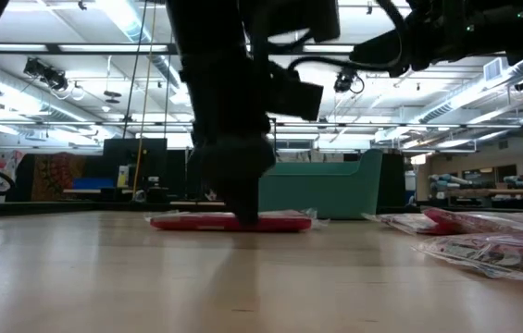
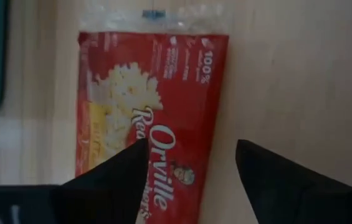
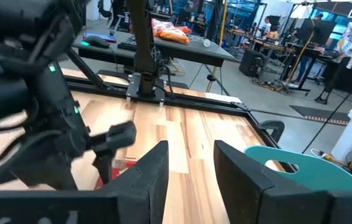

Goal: Sort popcorn bags into baskets
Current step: Put the red popcorn bag into the blue bin

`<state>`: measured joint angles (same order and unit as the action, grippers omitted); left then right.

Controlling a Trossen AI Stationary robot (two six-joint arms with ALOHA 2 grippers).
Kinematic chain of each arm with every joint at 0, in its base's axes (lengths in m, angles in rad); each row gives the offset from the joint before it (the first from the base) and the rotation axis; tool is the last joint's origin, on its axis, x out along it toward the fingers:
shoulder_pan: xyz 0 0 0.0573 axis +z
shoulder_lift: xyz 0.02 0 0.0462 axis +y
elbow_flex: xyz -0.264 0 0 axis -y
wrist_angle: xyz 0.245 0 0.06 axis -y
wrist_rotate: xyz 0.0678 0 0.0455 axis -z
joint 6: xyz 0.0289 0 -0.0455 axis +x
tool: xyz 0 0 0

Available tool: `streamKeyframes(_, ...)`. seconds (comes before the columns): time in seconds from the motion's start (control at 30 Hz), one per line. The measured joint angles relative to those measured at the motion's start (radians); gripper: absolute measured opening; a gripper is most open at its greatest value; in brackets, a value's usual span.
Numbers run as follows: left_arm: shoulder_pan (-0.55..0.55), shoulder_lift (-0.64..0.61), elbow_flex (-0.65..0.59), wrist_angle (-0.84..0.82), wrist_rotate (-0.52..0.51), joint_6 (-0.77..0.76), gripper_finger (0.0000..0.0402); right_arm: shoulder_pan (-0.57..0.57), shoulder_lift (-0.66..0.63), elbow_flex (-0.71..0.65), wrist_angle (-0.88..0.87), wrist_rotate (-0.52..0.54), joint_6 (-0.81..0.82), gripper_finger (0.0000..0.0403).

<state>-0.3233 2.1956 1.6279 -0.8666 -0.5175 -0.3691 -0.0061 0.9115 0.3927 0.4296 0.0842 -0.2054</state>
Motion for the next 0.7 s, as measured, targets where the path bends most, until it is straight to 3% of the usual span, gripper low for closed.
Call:
streamKeyframes(0.17,0.002,0.027,0.002,-0.049,-0.012,-0.005,0.0245,0.0,0.0,0.0,0.0,0.0,0.0,0.0132)
streamKeyframes(0.3,0.002,0.029,0.002,-0.059,-0.021,0.012,0.022,0.0,0.0,0.0,0.001,0.0,0.0,0.0132)
streamKeyframes(0.43,0.006,0.03,0.001,-0.063,-0.021,0.014,0.0167,0.0,0.0,0.0,0.001,0.0,0.001,0.0132)
streamKeyframes(0.7,0.013,0.032,0.0,-0.067,-0.029,0.031,0.0022,0.0,0.0,0.0,0.001,0.0,0.001,0.0132)
